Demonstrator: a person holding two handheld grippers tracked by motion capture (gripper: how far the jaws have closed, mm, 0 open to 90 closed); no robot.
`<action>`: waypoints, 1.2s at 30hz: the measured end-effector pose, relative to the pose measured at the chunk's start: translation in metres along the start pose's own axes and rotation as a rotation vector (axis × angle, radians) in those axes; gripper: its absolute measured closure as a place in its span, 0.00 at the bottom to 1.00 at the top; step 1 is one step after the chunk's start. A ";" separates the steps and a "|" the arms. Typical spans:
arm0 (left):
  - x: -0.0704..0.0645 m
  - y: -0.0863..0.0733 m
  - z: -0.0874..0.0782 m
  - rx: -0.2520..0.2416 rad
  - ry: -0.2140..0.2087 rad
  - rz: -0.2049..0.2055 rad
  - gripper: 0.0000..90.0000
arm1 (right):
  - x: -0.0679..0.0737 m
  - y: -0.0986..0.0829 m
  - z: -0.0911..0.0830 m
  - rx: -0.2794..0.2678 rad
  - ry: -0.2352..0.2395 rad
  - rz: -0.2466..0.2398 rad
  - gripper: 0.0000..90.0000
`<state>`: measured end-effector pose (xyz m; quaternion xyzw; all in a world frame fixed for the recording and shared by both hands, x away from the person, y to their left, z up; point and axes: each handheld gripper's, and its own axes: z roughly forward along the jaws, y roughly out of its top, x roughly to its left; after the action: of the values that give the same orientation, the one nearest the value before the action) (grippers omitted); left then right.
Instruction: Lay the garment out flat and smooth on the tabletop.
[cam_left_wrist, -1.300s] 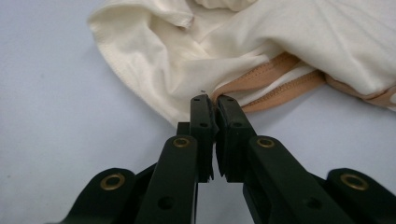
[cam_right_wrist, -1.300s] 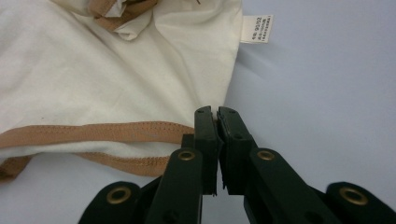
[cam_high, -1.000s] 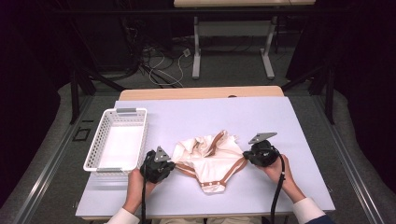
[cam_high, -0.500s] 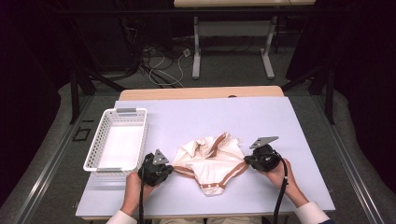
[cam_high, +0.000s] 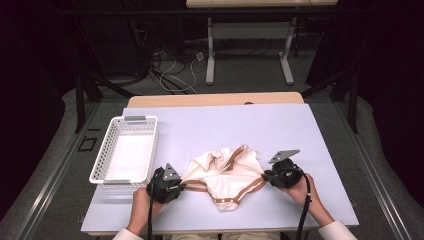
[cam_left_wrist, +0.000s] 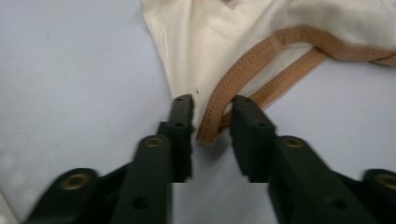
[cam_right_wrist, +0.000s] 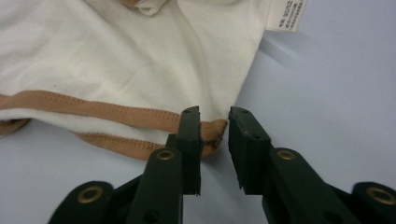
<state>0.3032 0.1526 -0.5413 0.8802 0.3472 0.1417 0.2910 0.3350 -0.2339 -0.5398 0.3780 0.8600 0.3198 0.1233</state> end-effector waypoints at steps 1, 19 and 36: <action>-0.001 0.001 -0.001 -0.011 0.008 0.000 0.70 | -0.001 0.001 -0.001 0.012 -0.006 -0.003 0.80; 0.009 0.018 0.003 -0.099 0.087 -0.094 0.49 | -0.004 0.020 0.007 -0.062 -0.021 0.019 0.58; 0.010 0.029 0.034 0.006 0.049 -0.086 0.54 | -0.010 0.030 0.033 -0.039 -0.051 0.064 0.61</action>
<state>0.3412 0.1286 -0.5499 0.8616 0.3920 0.1496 0.2857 0.3737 -0.2112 -0.5461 0.4110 0.8376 0.3307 0.1419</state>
